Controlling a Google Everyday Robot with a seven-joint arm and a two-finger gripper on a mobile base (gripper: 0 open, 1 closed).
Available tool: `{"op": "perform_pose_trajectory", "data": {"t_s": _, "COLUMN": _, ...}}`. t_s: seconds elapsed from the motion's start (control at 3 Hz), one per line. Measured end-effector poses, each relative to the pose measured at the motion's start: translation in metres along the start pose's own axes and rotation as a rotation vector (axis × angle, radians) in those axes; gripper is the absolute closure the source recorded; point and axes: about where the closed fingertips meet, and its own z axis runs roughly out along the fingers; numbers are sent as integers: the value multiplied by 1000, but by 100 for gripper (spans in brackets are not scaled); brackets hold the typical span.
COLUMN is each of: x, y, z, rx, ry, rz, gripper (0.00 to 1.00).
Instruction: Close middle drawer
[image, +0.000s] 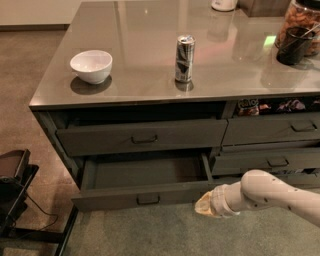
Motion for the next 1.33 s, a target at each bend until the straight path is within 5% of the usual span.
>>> {"op": "perform_pose_trajectory", "data": {"t_s": 0.67, "x": 13, "y": -19, "z": 64, "rx": 97, "ry": -60, "rz": -123, "gripper": 100}}
{"op": "perform_pose_trajectory", "data": {"t_s": 1.33, "x": 16, "y": -21, "z": 66, "rx": 122, "ry": -58, "rz": -135, "gripper": 100}}
